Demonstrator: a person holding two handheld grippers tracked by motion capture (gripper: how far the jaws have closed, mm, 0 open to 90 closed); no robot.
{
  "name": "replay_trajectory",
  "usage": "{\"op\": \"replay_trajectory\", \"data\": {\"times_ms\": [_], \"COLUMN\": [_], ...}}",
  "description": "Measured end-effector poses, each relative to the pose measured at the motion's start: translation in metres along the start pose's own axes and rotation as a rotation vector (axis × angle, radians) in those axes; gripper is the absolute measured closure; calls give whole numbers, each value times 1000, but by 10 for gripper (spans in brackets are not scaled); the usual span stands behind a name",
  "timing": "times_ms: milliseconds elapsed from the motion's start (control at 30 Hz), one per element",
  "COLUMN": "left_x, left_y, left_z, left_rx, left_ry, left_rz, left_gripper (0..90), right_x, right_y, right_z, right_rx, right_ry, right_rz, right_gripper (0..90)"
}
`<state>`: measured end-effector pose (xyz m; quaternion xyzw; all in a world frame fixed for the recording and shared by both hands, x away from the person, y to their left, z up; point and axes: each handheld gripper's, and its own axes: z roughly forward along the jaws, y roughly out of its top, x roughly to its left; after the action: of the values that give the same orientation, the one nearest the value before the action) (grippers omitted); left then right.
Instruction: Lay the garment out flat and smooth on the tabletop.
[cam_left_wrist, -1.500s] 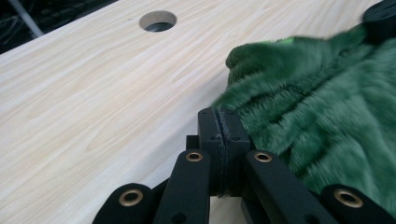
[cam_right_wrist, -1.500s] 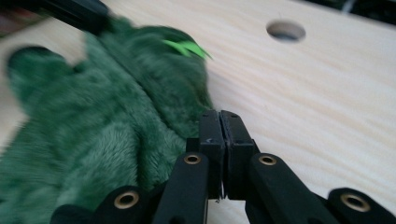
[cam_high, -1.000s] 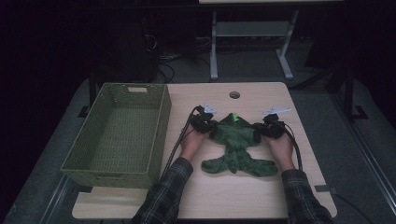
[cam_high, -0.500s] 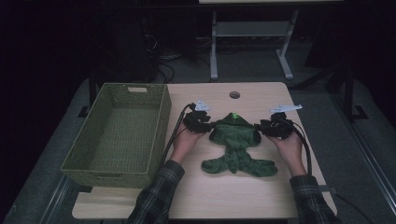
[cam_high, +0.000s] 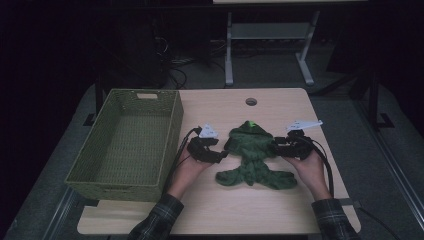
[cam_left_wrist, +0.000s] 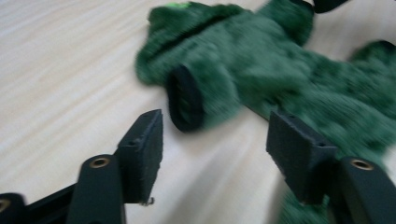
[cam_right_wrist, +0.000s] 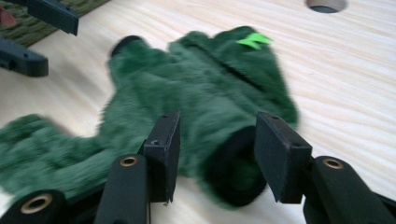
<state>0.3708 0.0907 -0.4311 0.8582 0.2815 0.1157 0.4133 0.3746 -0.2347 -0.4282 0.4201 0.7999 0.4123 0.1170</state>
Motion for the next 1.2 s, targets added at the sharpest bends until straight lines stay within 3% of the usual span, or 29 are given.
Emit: {"op": "replay_trajectory", "data": {"times_ms": [100,167,367,433,467,600,900,933,1033,1200], "left_x": [-16,-20,-38,-47,-47,-57,-63,-64,-66,-65], "left_y": [-14,-18,-43,-54,-54,-71,-86,-88,-90,-95], "left_z": [-12,-15,-25,-29,-29,-37,-44,-44,-44,-43], "left_rx": [11,14,37,57,57,65,94,97,107,94], "left_ry": [-7,-7,-8,1,1,4,2,3,9,-19], "left_rz": [34,43,45,70,70,71,73,75,93,91], "left_gripper": [293,260,193,165,154,141,133,133,129,127], "right_x": [14,22,42,56,56,82,127,127,146,159], "right_y": [0,0,-2,-3,-3,-3,-3,-3,-2,-4], "right_z": [-3,-5,-6,-4,-4,1,24,24,36,54], "right_rx": [6,1,-6,-3,-3,-3,24,24,45,87], "right_ry": [26,39,64,87,87,144,238,238,274,262], "right_rz": [-21,-31,-69,-95,-95,-140,-231,-231,-267,-308], "right_gripper": [498,499,511,529,529,583,640,640,662,666]}}
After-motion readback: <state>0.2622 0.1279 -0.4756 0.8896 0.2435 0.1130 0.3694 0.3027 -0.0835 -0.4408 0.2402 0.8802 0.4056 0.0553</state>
